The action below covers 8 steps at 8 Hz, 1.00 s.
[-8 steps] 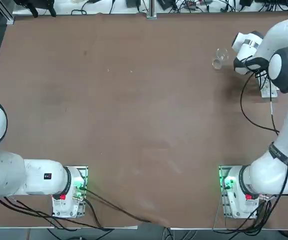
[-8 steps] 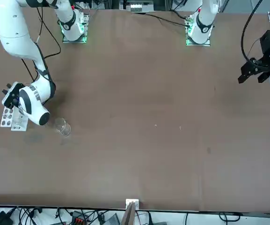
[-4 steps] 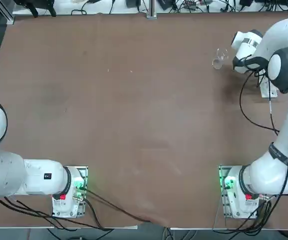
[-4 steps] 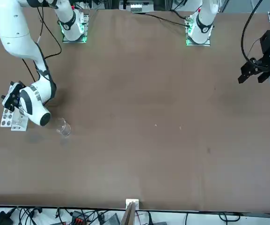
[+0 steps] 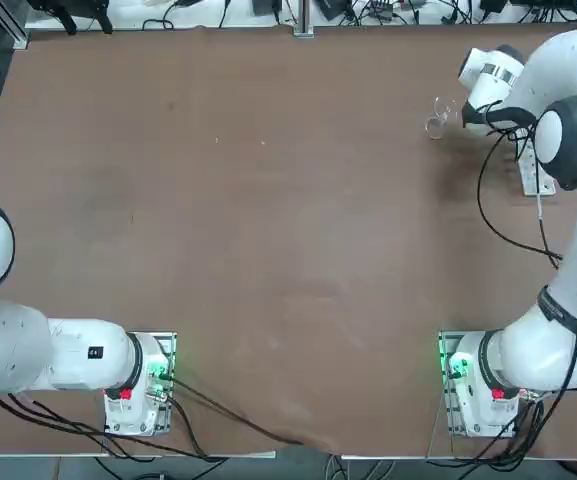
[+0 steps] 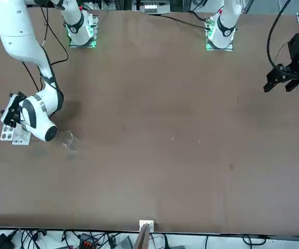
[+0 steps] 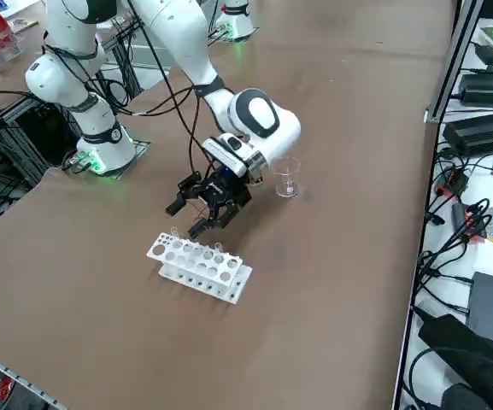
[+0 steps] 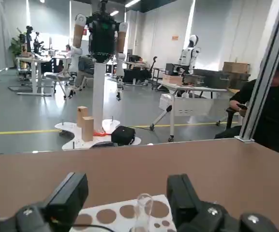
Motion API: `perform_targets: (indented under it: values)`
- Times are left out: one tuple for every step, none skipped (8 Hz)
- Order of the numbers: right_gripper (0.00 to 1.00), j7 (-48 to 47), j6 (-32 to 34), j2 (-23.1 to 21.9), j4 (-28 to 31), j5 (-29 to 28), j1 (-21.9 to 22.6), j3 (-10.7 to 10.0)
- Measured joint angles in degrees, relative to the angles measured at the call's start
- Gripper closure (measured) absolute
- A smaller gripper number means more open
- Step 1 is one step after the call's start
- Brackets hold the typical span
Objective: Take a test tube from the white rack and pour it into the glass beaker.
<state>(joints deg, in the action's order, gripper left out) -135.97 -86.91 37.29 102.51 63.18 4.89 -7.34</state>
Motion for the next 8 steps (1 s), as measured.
perform_targets:
  values:
    - [0.0, 2.15, -0.79, -0.2, -0.88, 0.11, 0.28, 0.06]
    - [0.0, 4.34, -2.02, -0.24, -2.19, 0.11, 0.85, 0.12]
    - [0.0, 6.18, -3.15, -0.22, -3.27, 0.11, 1.56, 0.19]
    - [0.0, 7.11, -4.36, -0.05, -3.63, 0.12, 2.0, 0.25]
    - [0.0, 7.38, -6.01, 0.53, -3.65, 0.7, 2.08, 0.26]
    - [0.0, 7.48, -7.75, 1.63, -3.7, 2.2, 2.1, 0.28]
    - [0.0, 7.48, -9.17, 3.09, -3.74, 4.33, 2.2, 0.31]
    - [0.0, 7.48, -10.08, 4.45, -3.87, 6.19, 2.39, 0.32]
